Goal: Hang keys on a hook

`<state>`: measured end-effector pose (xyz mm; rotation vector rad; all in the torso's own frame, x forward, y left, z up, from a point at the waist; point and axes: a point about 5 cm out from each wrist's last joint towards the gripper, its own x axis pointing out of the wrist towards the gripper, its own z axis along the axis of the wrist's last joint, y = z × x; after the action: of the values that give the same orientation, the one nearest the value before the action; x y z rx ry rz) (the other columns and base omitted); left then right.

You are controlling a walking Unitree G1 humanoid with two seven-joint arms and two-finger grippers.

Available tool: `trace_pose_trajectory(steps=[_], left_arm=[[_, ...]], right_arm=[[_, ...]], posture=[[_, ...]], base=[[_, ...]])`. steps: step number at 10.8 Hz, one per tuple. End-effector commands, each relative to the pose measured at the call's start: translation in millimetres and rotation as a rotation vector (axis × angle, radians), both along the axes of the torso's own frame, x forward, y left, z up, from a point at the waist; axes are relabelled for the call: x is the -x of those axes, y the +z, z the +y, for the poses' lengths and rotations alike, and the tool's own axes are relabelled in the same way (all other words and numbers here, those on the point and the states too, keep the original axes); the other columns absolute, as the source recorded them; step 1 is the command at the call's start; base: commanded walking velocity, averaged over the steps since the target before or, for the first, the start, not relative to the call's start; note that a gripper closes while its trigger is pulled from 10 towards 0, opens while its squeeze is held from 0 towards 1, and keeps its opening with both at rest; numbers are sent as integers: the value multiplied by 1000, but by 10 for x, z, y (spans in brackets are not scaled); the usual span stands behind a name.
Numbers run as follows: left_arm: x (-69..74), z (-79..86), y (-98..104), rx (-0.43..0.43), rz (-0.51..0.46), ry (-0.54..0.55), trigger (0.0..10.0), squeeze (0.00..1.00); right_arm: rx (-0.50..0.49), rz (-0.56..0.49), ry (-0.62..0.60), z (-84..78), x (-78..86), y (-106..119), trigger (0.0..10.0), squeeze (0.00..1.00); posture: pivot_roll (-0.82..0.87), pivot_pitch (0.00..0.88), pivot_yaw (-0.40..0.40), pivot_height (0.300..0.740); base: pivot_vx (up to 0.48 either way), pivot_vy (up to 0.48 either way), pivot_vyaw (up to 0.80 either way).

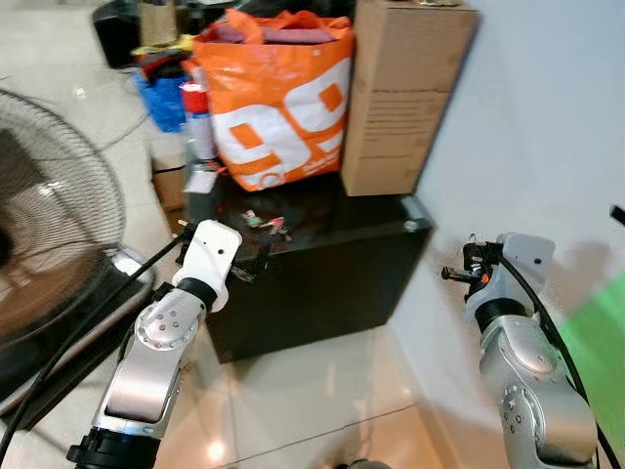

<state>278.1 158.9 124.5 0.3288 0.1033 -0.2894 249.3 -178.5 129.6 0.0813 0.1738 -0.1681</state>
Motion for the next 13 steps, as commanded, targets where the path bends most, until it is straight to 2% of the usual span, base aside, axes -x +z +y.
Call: trace_pose_trajectory(steps=[1,3,5,9,13], left_arm=[[-16,12,-5,-15,0,15,10000,0],[-54,53,-9,3,5,85,10000,0],[-49,43,2,-27,-10,70,10000,0],[-49,-1,27,-20,-16,18,10000,0],[-49,-19,12,-29,8,-32,10000,0]], right_arm=[[12,2,-24,-41,-22,5,10000,0],[13,-2,-21,-15,-65,13,10000,0],[11,-4,-20,-10,-80,11,10000,0],[16,-23,-8,31,-103,26,10000,0],[33,-49,12,78,-168,61,10000,0]], posture=[[-38,0,-52,740],[-32,0,-55,740],[-27,0,-57,740],[-27,0,-48,740],[-28,0,-30,740]], base=[[0,360,-800],[0,0,-800],[0,0,-800],[60,0,-800],[356,0,0]])
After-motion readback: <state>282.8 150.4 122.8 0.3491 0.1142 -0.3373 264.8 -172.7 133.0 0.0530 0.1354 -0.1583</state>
